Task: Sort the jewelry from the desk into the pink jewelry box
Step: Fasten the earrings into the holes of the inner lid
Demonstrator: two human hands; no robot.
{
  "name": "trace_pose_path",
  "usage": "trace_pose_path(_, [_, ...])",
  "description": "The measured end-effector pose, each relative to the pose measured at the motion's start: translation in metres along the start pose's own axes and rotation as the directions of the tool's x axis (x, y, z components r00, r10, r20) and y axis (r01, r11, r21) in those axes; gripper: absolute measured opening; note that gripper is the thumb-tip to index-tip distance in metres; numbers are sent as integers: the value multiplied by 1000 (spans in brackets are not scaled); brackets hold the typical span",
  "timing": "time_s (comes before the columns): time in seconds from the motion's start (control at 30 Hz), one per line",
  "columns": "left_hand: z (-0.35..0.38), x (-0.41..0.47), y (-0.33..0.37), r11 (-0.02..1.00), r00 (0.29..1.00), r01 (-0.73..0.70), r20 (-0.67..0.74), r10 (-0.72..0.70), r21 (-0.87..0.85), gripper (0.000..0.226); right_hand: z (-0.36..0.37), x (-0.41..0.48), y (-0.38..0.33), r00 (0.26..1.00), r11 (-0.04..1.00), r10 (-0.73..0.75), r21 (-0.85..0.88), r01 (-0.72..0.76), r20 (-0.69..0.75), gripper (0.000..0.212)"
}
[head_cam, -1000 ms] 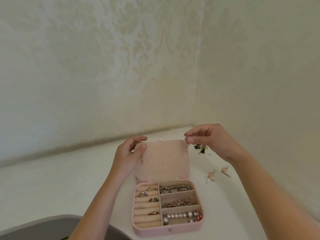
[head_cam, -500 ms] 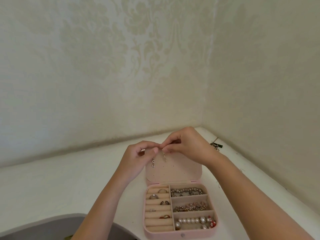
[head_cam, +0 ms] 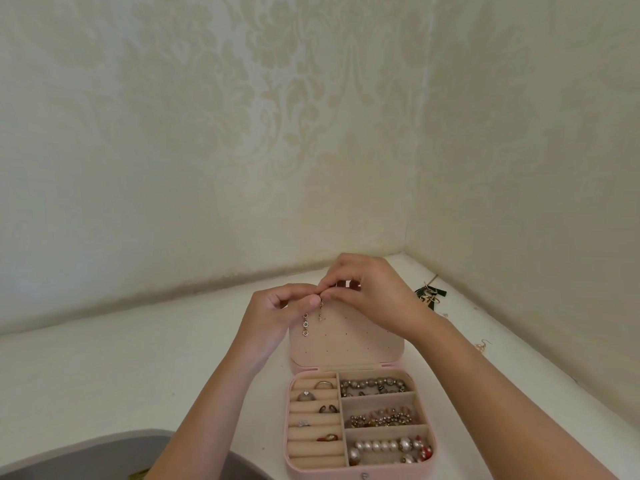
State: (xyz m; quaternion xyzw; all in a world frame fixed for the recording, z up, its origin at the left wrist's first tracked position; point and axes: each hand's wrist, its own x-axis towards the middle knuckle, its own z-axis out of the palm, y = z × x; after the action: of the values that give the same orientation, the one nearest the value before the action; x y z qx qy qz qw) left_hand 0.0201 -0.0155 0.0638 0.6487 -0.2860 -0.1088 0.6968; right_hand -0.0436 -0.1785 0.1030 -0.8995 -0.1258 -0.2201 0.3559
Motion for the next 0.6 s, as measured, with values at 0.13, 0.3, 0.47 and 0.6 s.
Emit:
trace_pose_path(0.13, [1, 0, 1, 999, 1000, -5, 13, 6, -34, 17, -1, -1, 2, 1000, 1000, 9, 18, -9, -26, 6])
trace_pose_path(0.3, [-2, 0, 3, 1000, 999, 13, 37, -13, -1, 14, -1, -1, 4, 1000, 999, 0, 54, 1, -14, 6])
trace_pose_path(0.47, [0, 1, 3, 1000, 1000, 27, 7, -27, -6, 13, 6, -2, 7, 998, 996, -62, -65, 63, 17, 3])
trace_pose_path(0.6, [-1, 5, 0, 999, 1000, 30, -2, -30, 32, 11, 8, -3, 7, 991, 966, -121, -221, 131, 59, 5])
